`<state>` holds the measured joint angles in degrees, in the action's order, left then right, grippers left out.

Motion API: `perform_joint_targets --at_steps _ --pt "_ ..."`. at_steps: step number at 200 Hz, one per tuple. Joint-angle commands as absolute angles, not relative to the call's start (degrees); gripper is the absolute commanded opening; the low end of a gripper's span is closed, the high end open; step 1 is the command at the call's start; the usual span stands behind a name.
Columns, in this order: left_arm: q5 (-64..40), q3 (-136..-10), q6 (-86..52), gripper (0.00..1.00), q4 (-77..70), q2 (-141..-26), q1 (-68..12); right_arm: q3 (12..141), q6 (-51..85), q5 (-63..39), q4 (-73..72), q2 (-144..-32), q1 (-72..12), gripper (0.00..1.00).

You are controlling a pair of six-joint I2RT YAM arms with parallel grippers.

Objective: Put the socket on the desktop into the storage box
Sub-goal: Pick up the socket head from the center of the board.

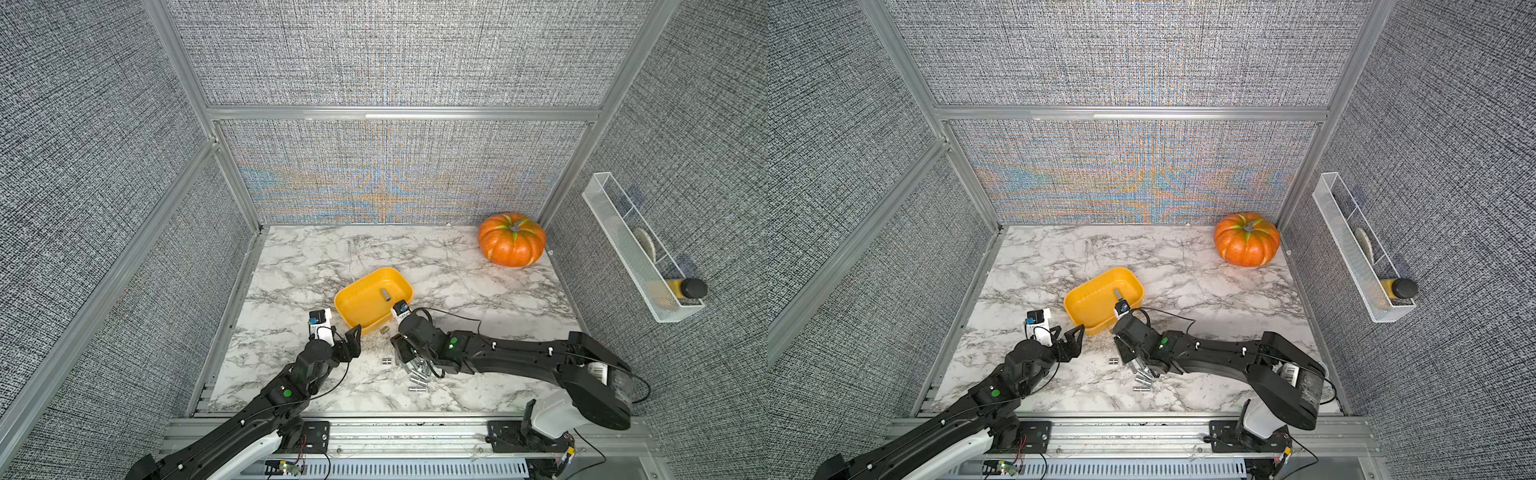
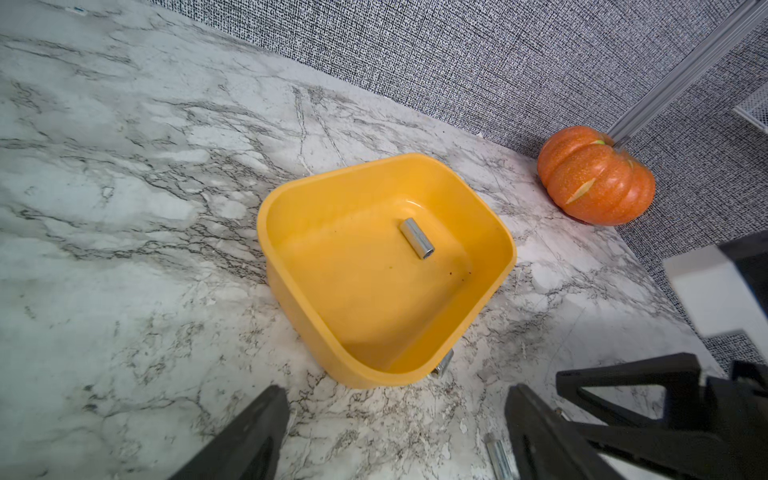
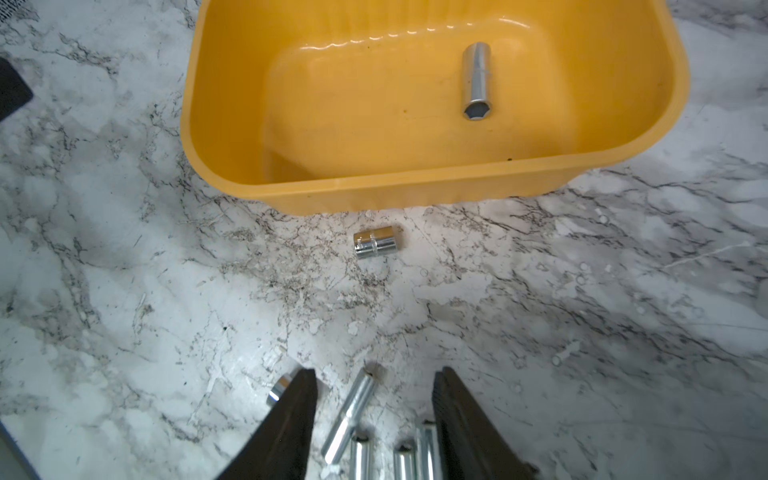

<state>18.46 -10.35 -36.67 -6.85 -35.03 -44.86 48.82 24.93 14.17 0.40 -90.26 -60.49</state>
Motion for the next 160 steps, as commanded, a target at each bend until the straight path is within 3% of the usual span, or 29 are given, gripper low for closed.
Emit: perform_joint_targets --at_steps 1,160 --pt "19.16 -10.72 -36.30 0.86 -7.58 -34.82 -44.84 50.00 25.71 12.99 -7.39 -93.41 -60.39 0.53" --pt "19.78 -10.40 -36.39 0.87 -7.38 -34.07 -44.82 56.82 22.88 13.01 -8.89 -108.19 -57.02 0.54"
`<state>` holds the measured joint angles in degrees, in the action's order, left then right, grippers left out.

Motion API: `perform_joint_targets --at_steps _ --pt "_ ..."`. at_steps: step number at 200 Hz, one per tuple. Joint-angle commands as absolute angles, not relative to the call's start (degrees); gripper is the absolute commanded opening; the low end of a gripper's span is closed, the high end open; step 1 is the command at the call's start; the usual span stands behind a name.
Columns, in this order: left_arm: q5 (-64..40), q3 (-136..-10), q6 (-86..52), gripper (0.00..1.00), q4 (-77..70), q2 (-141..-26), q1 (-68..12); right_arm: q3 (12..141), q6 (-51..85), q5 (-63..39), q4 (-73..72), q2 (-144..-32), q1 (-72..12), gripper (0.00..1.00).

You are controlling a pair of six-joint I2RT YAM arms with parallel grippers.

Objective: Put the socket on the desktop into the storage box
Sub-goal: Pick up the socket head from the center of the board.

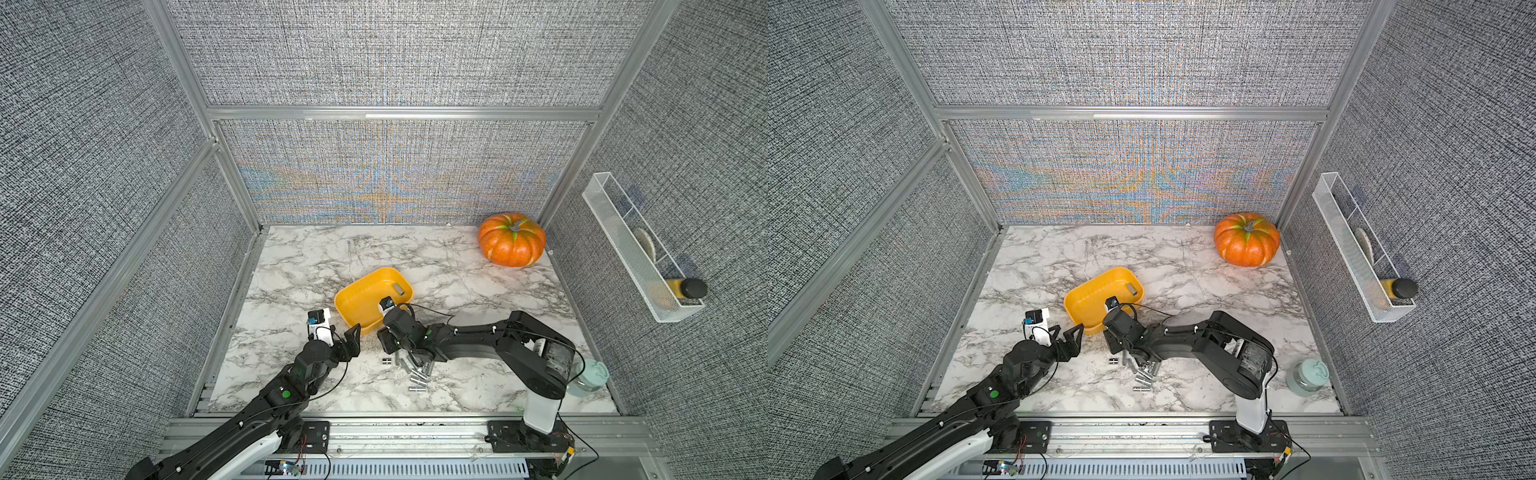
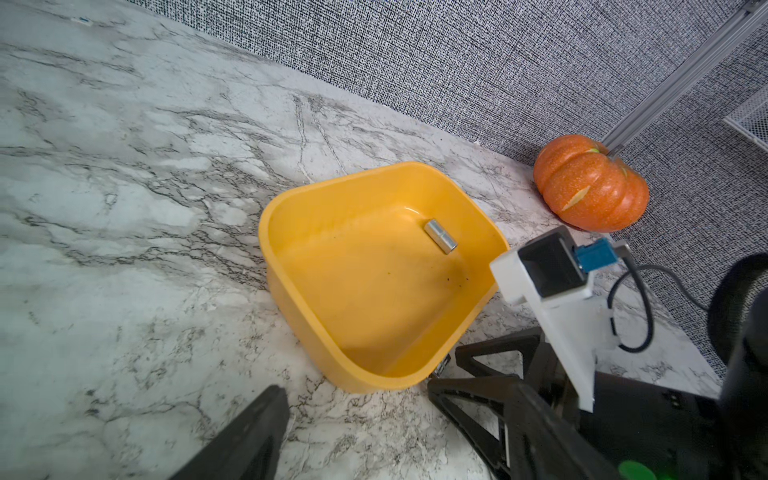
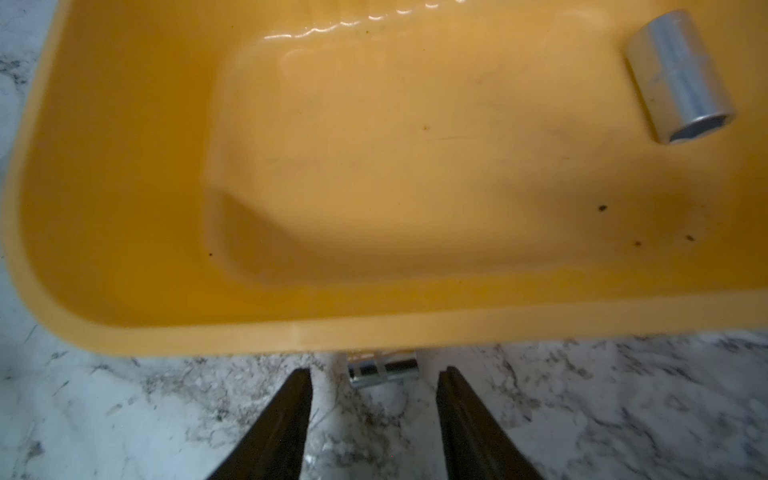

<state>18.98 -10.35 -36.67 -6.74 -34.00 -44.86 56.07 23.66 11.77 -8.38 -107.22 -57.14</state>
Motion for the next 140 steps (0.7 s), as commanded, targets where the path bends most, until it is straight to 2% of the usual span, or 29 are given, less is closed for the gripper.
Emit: perform_joint_targets --at_steps 1,62,140 --pt "19.78 -10.38 -36.39 0.87 -7.38 -34.04 -44.82 56.84 22.87 13.01 -8.88 -108.19 -57.03 0.54" --pt "20.00 -10.41 -36.39 0.87 -7.50 -34.28 -44.78 57.66 22.40 13.36 -8.74 -110.65 -56.90 0.48" --pt "20.37 -10.41 -36.56 0.87 -7.47 -34.45 -44.83 57.53 22.75 13.78 -7.56 -110.24 -57.26 0.35"
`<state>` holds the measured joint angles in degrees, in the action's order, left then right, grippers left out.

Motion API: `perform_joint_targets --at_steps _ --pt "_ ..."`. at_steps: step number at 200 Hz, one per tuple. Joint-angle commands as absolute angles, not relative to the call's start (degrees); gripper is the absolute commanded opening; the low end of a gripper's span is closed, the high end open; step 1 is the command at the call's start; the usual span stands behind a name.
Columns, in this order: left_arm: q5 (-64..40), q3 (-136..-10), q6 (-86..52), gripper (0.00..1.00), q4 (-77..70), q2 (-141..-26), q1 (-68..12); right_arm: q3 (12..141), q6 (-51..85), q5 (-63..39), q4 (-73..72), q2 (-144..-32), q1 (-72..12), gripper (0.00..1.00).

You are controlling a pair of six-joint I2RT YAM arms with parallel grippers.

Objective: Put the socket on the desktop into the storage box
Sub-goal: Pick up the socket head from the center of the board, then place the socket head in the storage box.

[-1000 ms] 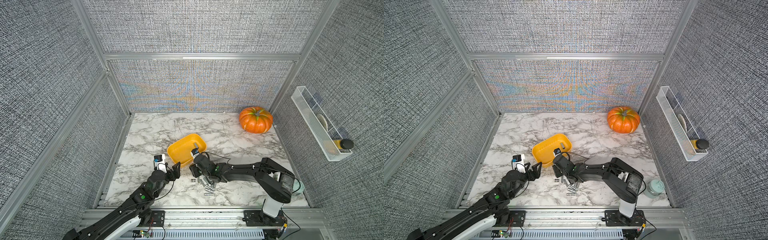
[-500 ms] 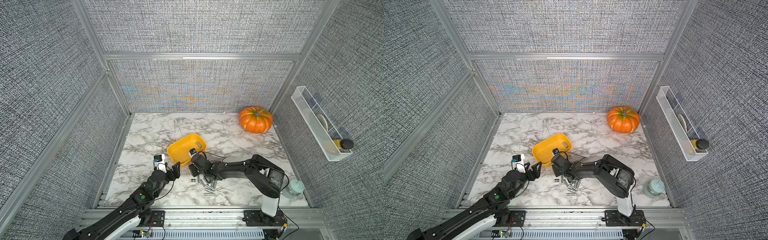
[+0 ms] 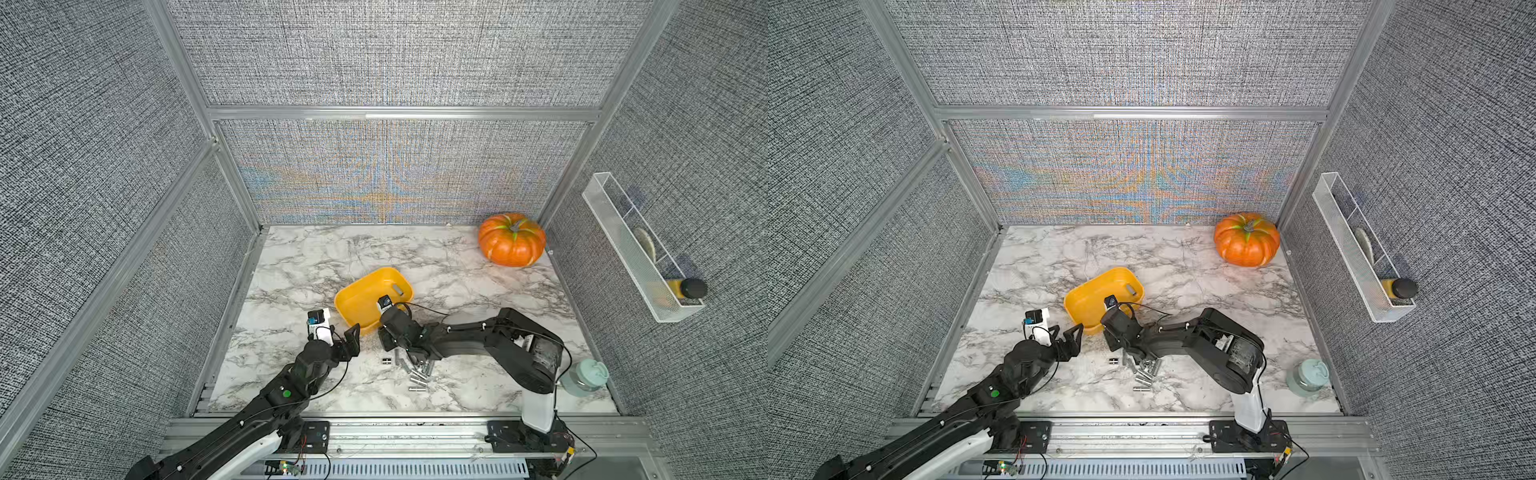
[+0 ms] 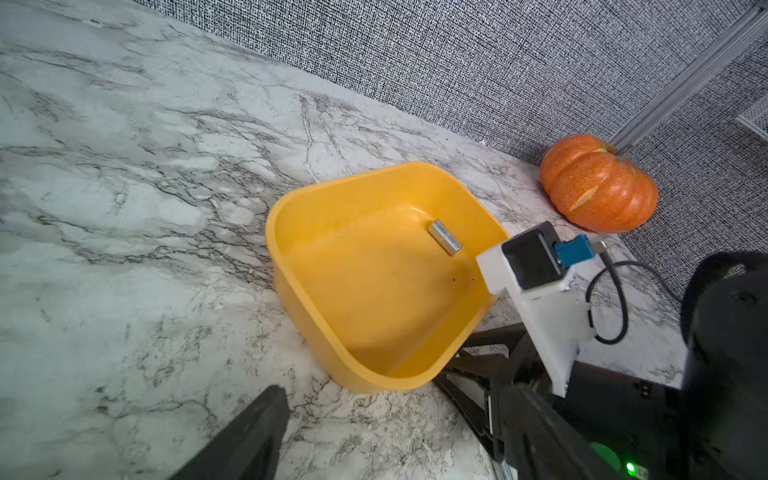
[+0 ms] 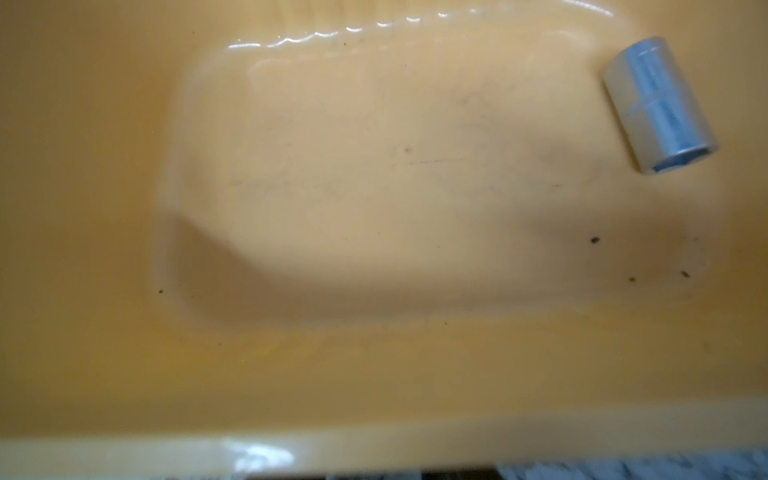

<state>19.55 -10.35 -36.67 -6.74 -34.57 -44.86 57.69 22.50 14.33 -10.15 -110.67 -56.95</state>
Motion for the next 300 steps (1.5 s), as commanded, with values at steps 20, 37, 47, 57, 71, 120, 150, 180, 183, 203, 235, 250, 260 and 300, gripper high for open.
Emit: perform_joint_targets --at_steps 20,37,47,57,71,120,150,180,183,203,235,250,260,300 --pt "20.43 -10.41 -36.56 0.87 -7.50 -34.28 -44.82 57.14 22.86 14.32 -7.10 -109.57 -57.63 0.32" --pt "20.56 -10.35 -36.56 0.87 -7.41 -34.19 -44.82 56.82 23.22 14.90 -6.49 -108.80 -57.97 0.28" --pt "20.57 -10.29 -36.59 0.87 -7.38 -34.20 -44.82 56.72 23.60 15.58 -5.76 -108.19 -58.02 0.26" --pt "20.57 -10.40 -36.50 0.86 -7.38 -34.26 -44.82 56.78 24.29 16.69 -4.46 -107.31 -58.02 0.24" --pt "20.48 -10.46 -36.30 0.86 -7.38 -34.28 -44.82 56.78 24.76 18.72 -2.11 -105.66 -58.09 0.22" --pt "19.87 -10.83 -36.04 0.86 -7.30 -35.06 -44.82 55.72 25.45 25.59 7.54 -93.35 -55.73 0.20" --pt "19.18 -11.16 -36.07 0.86 -7.38 -35.51 -44.87 58.26 23.04 18.35 3.44 -89.26 -51.83 0.19" --pt "19.23 -11.04 -35.91 0.87 -7.29 -35.33 -44.82 70.41 19.82 14.91 3.77 -99.18 -51.26 0.19" --pt "19.25 -11.03 -35.87 0.87 -7.29 -35.26 -44.82 71.82 19.50 15.05 4.37 -100.65 -51.24 0.19" --pt "19.51 -11.00 -35.86 0.87 -7.12 -34.98 -44.87 81.12 18.70 15.46 7.76 -109.69 -50.23 0.19" --pt "19.85 -10.99 -35.87 0.86 -6.97 -34.46 -44.82 89.99 17.78 13.36 10.40 -118.71 -48.83 0.20" --pt "19.78 -10.86 -35.86 0.86 -6.94 -34.20 -44.82 92.33 17.55 13.46 11.78 -121.33 -48.37 0.20" --pt "19.78 -10.84 -35.86 0.86 -6.94 -34.12 -44.83 93.38 17.54 13.45 12.66 -122.68 -48.03 0.21" --pt "18.52 -10.87 -35.26 0.86 -7.37 -34.25 -44.83 95.25 16.89 14.47 15.83 -125.80 -47.11 0.27"
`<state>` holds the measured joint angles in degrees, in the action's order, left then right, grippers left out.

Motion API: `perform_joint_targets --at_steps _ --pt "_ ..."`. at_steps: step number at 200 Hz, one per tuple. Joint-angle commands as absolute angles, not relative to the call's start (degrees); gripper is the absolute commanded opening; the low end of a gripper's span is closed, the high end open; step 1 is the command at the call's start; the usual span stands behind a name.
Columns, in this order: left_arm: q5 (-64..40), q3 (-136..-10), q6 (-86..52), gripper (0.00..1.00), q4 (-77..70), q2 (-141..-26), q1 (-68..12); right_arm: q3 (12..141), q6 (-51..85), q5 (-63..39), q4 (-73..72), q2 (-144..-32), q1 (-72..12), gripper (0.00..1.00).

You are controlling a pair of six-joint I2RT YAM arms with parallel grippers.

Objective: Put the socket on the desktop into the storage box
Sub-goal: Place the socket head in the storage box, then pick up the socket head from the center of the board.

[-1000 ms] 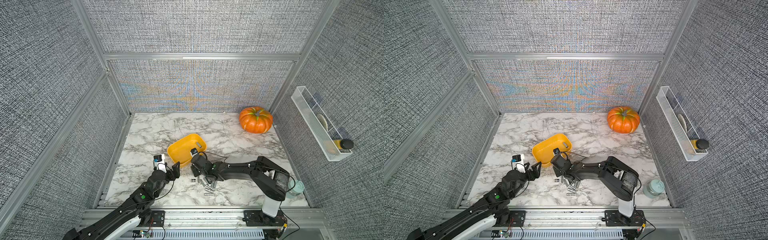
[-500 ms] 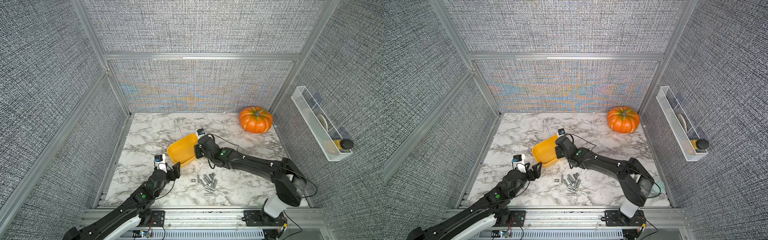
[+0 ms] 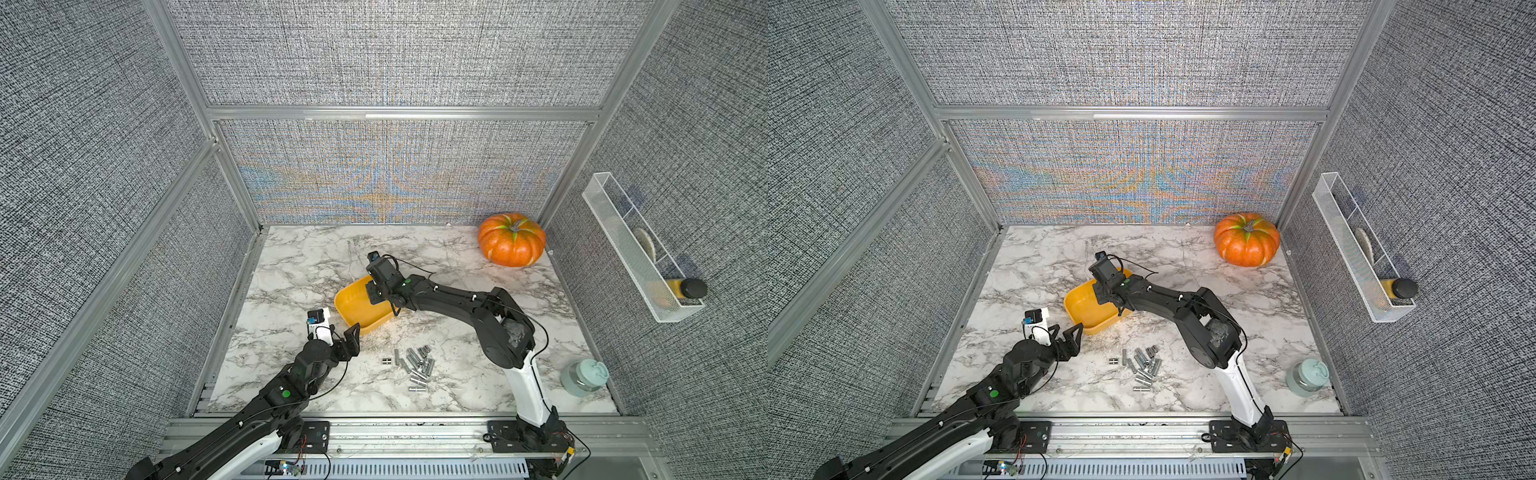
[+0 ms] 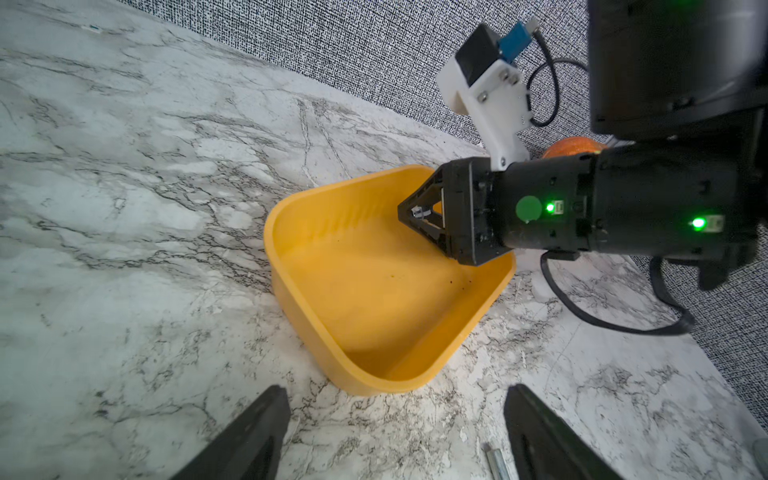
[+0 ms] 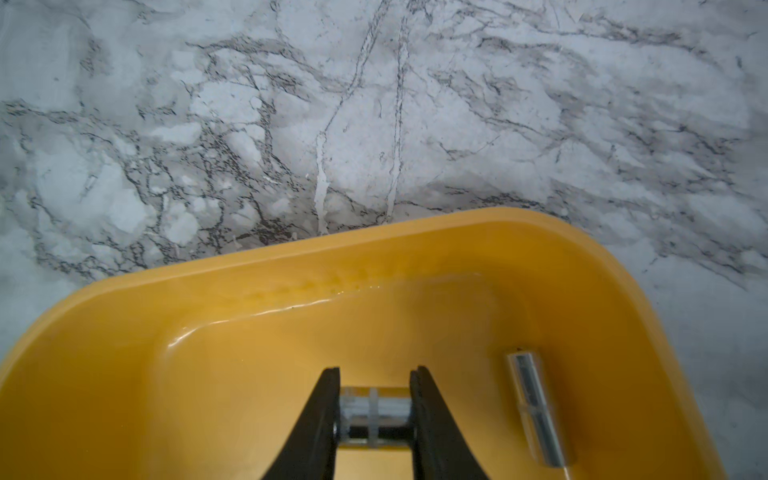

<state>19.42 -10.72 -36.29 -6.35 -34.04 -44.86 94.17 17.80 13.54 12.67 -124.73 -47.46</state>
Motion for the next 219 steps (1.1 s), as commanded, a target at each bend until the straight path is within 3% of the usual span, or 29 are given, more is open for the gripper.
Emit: perform_joint_targets --at_steps 1,70,111,170,219 --pt "18.49 -10.89 -35.25 0.86 -7.38 -34.22 -44.83 95.26 16.93 14.49 15.87 -125.83 -47.11 0.27" --pt "17.24 -11.55 -34.81 0.86 -7.56 -35.90 -44.82 95.06 16.22 14.85 17.94 -124.23 -47.47 0.50" --pt "17.31 -11.76 -34.65 0.86 -7.12 -35.69 -44.87 87.89 16.00 17.68 16.85 -112.54 -50.68 0.50" --pt "18.04 -11.25 -34.72 0.86 -6.86 -34.02 -44.82 60.66 21.31 19.73 12.37 -89.75 -63.39 0.47" --pt "18.28 -11.71 -34.55 0.86 -6.79 -35.04 -44.78 53.23 26.78 18.73 10.95 -89.83 -72.85 0.41"
